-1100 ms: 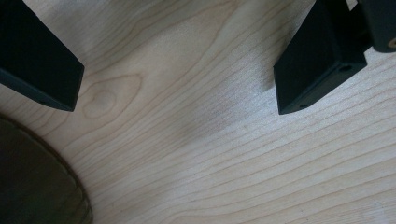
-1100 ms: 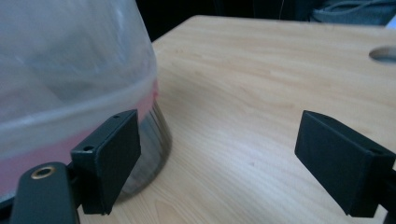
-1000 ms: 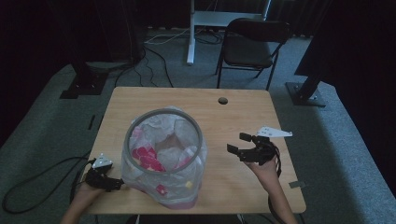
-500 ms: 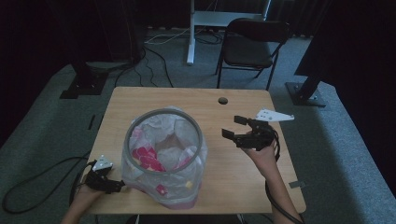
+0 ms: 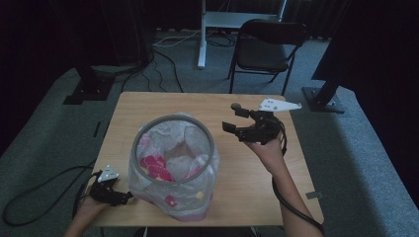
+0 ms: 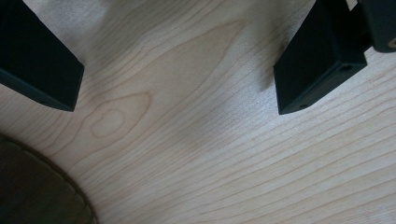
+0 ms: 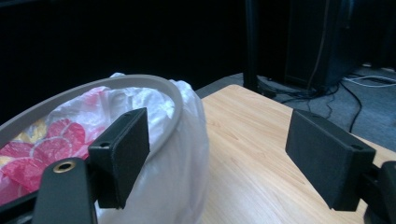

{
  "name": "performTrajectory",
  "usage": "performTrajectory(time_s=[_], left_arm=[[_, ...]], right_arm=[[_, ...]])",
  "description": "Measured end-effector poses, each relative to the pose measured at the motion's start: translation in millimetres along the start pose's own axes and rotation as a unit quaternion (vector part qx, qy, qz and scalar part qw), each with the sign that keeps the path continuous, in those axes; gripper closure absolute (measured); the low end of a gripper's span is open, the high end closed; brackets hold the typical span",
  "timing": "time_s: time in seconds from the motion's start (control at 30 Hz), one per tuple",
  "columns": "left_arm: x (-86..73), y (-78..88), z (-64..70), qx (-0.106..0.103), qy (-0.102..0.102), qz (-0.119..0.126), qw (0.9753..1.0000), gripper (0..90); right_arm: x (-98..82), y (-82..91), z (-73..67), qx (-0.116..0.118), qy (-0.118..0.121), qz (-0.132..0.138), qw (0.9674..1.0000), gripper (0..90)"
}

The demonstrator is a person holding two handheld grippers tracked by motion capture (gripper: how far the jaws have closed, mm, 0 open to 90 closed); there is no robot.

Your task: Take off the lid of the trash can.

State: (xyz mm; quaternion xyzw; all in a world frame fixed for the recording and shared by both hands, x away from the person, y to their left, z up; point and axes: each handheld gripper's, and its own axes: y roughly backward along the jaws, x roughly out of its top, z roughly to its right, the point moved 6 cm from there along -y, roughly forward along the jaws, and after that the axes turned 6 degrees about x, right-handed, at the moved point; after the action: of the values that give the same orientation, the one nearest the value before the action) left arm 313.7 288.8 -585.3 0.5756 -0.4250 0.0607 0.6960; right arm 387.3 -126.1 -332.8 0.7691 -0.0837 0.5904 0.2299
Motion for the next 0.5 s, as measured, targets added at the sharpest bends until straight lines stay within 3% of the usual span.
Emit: performTrajectory(time_s=[0.17,0.3,0.37,0.5], left_arm=[[0.3,-0.1,-0.5,0.008,-0.002,0.001,1.0,1.7],[1.1,1.1,0.1,0.01,-0.003,0.003,0.9999,1.7],[1.2,1.4,0.2,0.01,-0.003,0.004,0.9999,1.7],[0.1,1.9,-1.1,0.014,-0.001,0.004,0.9999,1.7]], right_arm=[[11.1,-19.1,-9.2,0.012,0.011,-0.015,0.9997,25.7],[16.4,-38.7,-19.8,0.026,0.025,-0.038,0.9986,35.8],[16.6,-48.8,-22.8,0.013,0.032,-0.053,0.998,42.4],[13.3,-66.3,-24.7,0.01,0.036,-0.084,0.9957,53.1]])
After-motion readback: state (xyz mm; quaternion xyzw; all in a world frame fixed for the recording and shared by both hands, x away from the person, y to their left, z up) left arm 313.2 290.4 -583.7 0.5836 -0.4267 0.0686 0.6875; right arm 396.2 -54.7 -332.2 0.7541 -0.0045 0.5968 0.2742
